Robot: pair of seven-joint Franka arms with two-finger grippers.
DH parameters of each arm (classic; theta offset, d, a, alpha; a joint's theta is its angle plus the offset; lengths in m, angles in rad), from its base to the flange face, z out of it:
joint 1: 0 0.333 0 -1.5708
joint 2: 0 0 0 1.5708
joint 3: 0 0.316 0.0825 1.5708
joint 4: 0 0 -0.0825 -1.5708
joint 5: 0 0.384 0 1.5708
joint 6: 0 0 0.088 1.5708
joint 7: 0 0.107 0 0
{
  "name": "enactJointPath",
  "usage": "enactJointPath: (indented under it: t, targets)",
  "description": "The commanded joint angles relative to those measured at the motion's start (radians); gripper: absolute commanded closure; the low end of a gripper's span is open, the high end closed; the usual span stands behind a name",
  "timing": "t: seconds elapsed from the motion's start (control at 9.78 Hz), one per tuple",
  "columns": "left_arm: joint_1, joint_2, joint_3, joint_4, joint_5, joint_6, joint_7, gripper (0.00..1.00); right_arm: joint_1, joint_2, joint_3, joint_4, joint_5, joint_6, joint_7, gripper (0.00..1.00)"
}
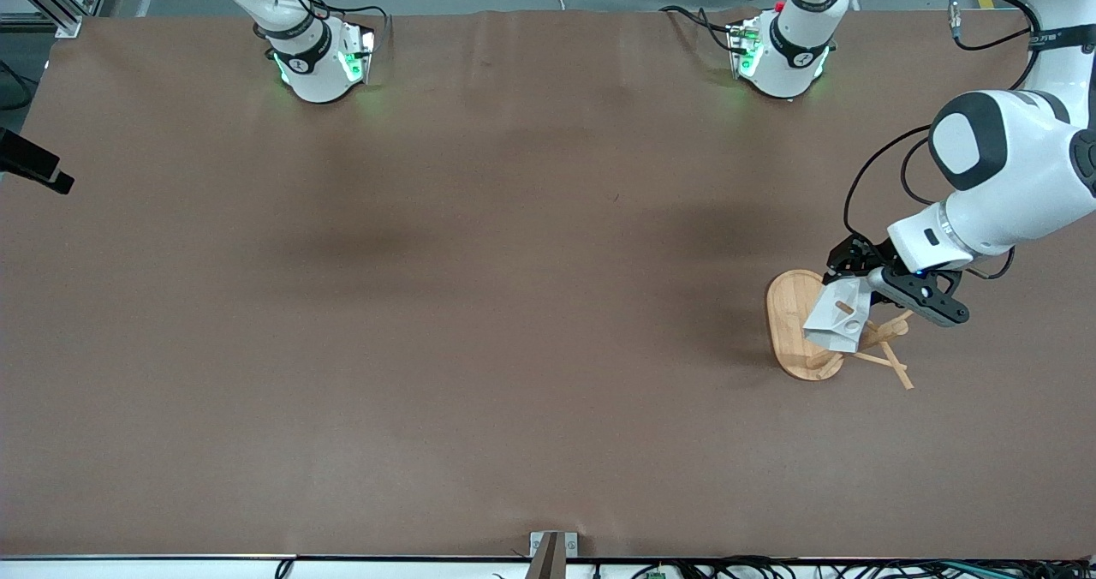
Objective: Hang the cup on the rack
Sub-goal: 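Lower the cup with the left gripper onto a rack peg, then open the left gripper and pull it away from the cup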
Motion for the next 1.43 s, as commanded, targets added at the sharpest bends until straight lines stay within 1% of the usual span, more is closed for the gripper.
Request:
enactJointPath:
  t: [0.0, 0.1, 0.2, 0.31, 0.41, 0.72, 0.92, 1.12, 1.33]
  targets:
    - [-0.009, 0.048, 0.013, 0.009, -0.018, 0.013, 0.026, 0.87, -0.004, -0.010, 0.004, -0.014, -0.003, 0.004, -0.016, 0.00]
    - [-0.009, 0.051, 0.013, 0.009, -0.018, 0.013, 0.026, 0.55, -0.004, -0.009, 0.004, -0.014, -0.003, 0.004, -0.016, 0.00]
    - [-0.009, 0.049, 0.013, 0.010, -0.018, 0.013, 0.020, 0.01, -0.004, -0.009, 0.004, -0.014, -0.003, 0.004, -0.016, 0.00]
    - [-0.009, 0.048, 0.013, 0.015, -0.018, 0.012, 0.009, 0.00, -0.004, -0.010, 0.004, -0.014, -0.003, 0.003, -0.016, 0.00]
    - [-0.010, 0.043, 0.013, 0.042, -0.016, -0.006, -0.012, 0.00, -0.004, -0.009, 0.004, -0.014, -0.003, 0.003, -0.016, 0.00]
    - [-0.010, 0.019, 0.014, 0.130, 0.001, -0.175, -0.112, 0.00, -0.004, -0.009, 0.004, -0.014, -0.003, 0.003, -0.016, 0.00]
    - [-0.009, -0.041, 0.014, 0.133, 0.022, -0.270, -0.235, 0.00, -0.006, -0.009, 0.004, -0.014, -0.003, -0.008, -0.016, 0.00]
    - [-0.024, -0.130, -0.004, 0.135, 0.149, -0.339, -0.377, 0.00, -0.004, -0.010, 0.004, -0.013, -0.003, -0.008, -0.016, 0.00]
    - [-0.027, -0.199, -0.032, 0.154, 0.159, -0.437, -0.538, 0.00, -0.004, -0.009, 0.004, -0.013, -0.003, -0.009, -0.016, 0.00]
